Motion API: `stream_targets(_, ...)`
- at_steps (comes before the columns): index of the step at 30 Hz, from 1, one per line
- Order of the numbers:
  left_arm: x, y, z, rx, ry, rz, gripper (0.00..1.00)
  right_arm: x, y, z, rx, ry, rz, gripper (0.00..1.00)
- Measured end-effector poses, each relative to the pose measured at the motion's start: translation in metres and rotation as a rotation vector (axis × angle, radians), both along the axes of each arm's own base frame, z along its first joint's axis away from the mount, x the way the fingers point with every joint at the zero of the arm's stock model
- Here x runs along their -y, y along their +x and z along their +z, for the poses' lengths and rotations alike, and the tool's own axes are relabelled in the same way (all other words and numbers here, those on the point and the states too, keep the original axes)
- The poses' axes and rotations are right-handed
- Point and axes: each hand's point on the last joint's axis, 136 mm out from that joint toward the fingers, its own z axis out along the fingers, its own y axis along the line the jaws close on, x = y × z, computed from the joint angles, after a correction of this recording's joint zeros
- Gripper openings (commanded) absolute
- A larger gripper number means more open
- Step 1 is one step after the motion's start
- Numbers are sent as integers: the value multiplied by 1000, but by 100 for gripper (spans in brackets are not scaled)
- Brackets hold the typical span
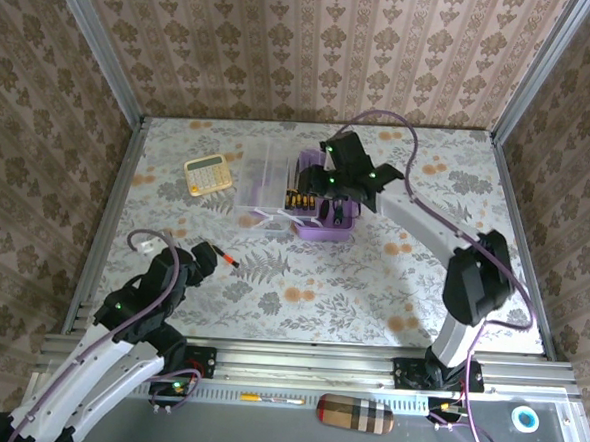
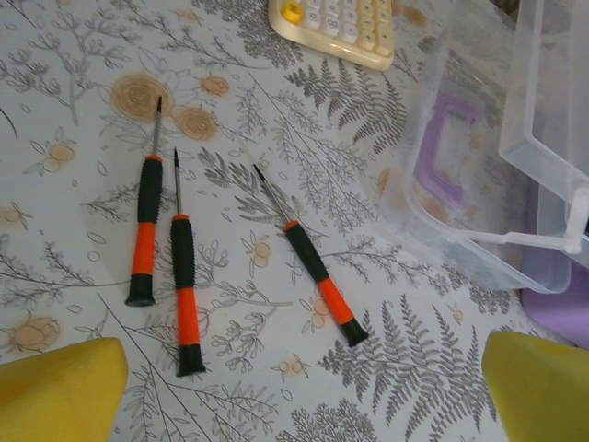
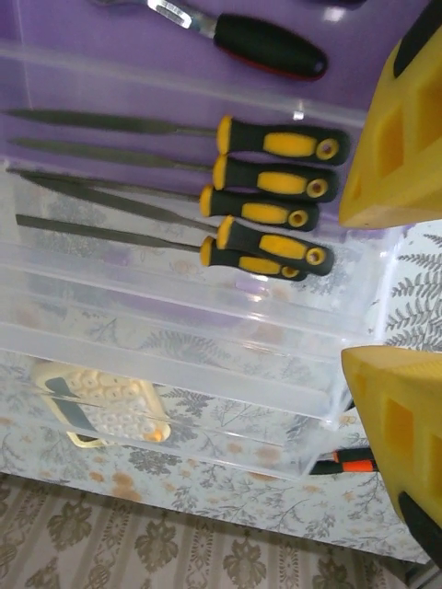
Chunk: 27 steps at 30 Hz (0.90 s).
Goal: Pack the tool kit
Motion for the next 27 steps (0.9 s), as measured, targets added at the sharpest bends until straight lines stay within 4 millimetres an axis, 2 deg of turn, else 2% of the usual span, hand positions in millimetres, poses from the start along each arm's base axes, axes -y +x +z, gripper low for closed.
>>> stream_targets(3,-7,6,12,24,11,26,99,16,-20,-3,22,-13,-4,49)
stream_targets(8,-22,15,29,41,36,81,96,43,-50,-30,35,-49,-19,58)
stream_targets(13,-34,23,34,1,66,117,96,57,-72,-50,46,-40,-17,58)
stream_targets(18,-39,32,20,-125,87,129,94,58,-88,-65,73,9,14,56)
stream_targets(21,-43,36,4,-216,92,135,85,56,-89,-68,84,14,26,55)
stream_targets(24,-46,37,-14,-314,97,133,70,54,-85,-63,115,29,28,53)
stream_targets(27,-50,37,-29,-389,97,141,63,52,-83,-64,132,41,26,52)
